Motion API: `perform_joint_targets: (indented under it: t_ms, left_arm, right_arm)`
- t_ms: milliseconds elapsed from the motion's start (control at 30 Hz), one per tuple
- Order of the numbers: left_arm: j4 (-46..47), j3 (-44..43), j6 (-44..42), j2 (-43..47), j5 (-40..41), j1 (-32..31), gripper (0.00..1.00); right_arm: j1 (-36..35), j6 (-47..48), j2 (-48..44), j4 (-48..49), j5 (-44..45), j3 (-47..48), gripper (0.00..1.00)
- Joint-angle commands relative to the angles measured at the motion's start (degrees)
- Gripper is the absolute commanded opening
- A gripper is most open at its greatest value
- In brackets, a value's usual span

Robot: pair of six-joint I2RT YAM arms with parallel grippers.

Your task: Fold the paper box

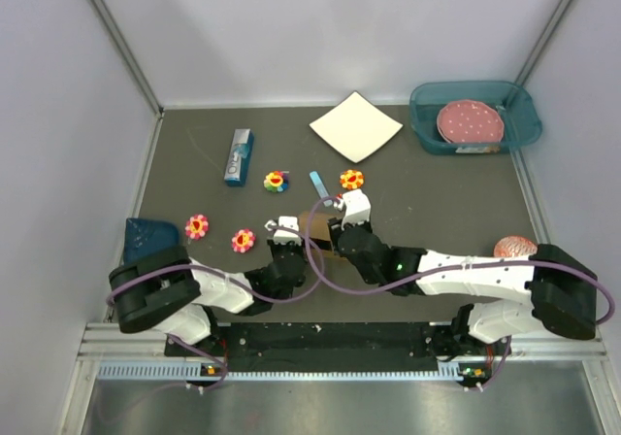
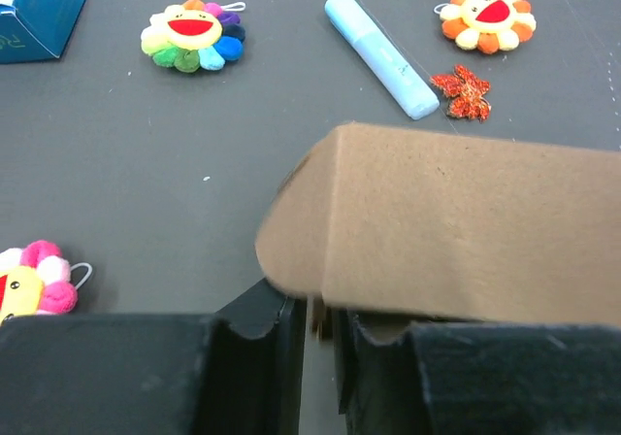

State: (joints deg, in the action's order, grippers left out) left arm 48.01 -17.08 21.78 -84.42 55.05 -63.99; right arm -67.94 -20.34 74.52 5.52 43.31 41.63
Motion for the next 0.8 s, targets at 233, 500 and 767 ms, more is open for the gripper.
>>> perform_joint_targets:
  t_ms: [233,500,767]
  left_arm:
    - [-16.88,0.29,1.68,13.48,-1.00,-0.26,0.29]
    - [-34.71,-0.32,10.80,21.13,4.27,-0.26,0.29]
    - [-34.56,-3.30,13.90,21.94,4.38,5.44,0.32]
  right_arm:
    - [0.62,-6.12,2.30,0.90,-0.59,-3.48,0.47]
    - [0.71,-5.50,2.21,1.07,-0.68,-2.78,0.47]
    - [0.71,-5.59,1.77,0.11,-0.95,-3.13,0.47]
